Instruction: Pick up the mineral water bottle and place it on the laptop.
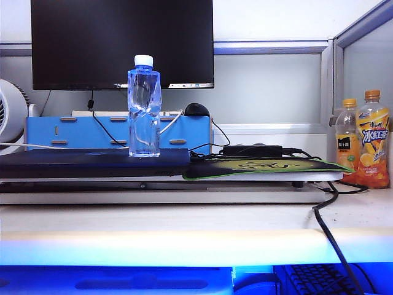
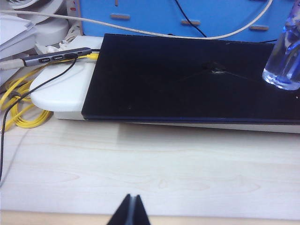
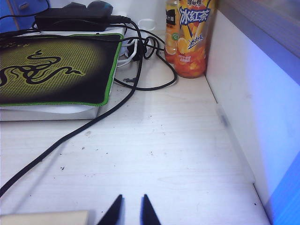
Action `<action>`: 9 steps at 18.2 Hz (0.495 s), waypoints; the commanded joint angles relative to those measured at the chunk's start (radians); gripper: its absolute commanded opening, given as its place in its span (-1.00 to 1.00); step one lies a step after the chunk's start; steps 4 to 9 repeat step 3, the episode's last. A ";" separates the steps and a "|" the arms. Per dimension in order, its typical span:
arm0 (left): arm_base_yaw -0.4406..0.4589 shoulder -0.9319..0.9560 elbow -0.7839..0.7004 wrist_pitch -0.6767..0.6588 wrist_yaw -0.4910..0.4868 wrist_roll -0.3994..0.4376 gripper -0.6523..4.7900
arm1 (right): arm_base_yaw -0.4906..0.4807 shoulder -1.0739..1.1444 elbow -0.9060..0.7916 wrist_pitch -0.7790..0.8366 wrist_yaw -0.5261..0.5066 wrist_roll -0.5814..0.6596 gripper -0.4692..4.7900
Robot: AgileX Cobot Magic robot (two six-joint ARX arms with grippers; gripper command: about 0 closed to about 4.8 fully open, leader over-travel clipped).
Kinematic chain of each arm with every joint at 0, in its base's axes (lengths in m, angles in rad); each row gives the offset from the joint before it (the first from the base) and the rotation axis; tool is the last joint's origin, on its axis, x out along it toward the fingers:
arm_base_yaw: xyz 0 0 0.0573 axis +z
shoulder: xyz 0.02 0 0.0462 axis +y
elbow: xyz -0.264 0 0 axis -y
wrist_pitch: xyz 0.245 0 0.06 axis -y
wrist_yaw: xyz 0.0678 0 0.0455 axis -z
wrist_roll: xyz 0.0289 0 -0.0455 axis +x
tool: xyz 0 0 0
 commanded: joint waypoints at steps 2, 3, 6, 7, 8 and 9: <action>0.000 -0.002 0.000 -0.002 0.003 0.002 -0.77 | 0.001 0.000 -0.004 -0.006 -0.003 0.003 -0.58; 0.000 -0.002 0.000 -0.002 0.003 0.002 -0.77 | 0.001 0.000 -0.004 -0.006 -0.003 0.003 -0.58; 0.000 -0.002 0.000 -0.002 0.003 0.002 -0.77 | 0.001 0.000 -0.004 -0.006 -0.003 0.003 -0.58; 0.000 -0.002 0.000 -0.002 0.003 0.002 -0.77 | 0.001 0.000 -0.004 -0.006 -0.003 0.003 -0.58; 0.000 -0.002 0.000 -0.002 0.003 0.002 -0.77 | 0.001 0.000 -0.004 -0.006 -0.003 0.003 -0.58; 0.000 -0.002 0.000 -0.002 0.003 0.002 -0.77 | 0.001 0.000 -0.004 -0.006 -0.003 0.003 -0.58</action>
